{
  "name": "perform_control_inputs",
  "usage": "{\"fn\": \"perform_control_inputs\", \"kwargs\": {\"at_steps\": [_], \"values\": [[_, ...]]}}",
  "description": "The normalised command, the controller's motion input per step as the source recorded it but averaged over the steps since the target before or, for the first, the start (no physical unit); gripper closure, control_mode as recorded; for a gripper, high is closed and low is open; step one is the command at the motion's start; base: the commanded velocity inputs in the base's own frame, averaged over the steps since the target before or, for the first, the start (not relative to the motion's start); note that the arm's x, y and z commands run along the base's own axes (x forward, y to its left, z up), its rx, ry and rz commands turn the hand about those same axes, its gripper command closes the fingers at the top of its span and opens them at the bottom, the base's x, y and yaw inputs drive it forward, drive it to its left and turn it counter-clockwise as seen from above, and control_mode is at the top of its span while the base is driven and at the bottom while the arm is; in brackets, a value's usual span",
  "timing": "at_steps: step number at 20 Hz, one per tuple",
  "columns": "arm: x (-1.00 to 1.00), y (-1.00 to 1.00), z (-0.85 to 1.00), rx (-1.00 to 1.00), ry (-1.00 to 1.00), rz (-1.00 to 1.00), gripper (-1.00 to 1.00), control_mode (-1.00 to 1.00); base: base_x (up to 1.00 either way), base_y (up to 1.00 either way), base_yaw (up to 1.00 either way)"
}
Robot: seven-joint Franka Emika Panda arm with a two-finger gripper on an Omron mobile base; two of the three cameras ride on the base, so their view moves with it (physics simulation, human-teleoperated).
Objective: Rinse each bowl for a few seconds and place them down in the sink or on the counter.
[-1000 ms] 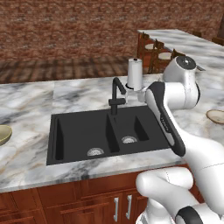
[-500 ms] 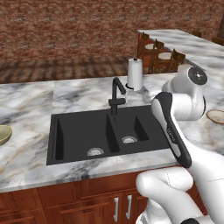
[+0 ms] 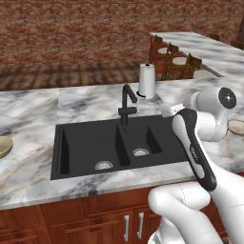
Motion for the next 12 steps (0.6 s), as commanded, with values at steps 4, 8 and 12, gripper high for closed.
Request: {"fn": "perform_control_inputs", "kwargs": {"at_steps": [4, 8, 12], "values": [[0.13, -0.03, -0.10, 0.00, -0.11, 0.10, -1.00, -1.00, 0.00, 0.00, 0.00], [0.19, -0.02, -0.07, 0.01, -0.06, 0.11, -1.00, -1.00, 0.00, 0.00, 0.00], [0.14, -0.07, -0.06, 0.00, -0.07, 0.10, -1.00, -1.00, 0.00, 0.00, 0.00]]}}
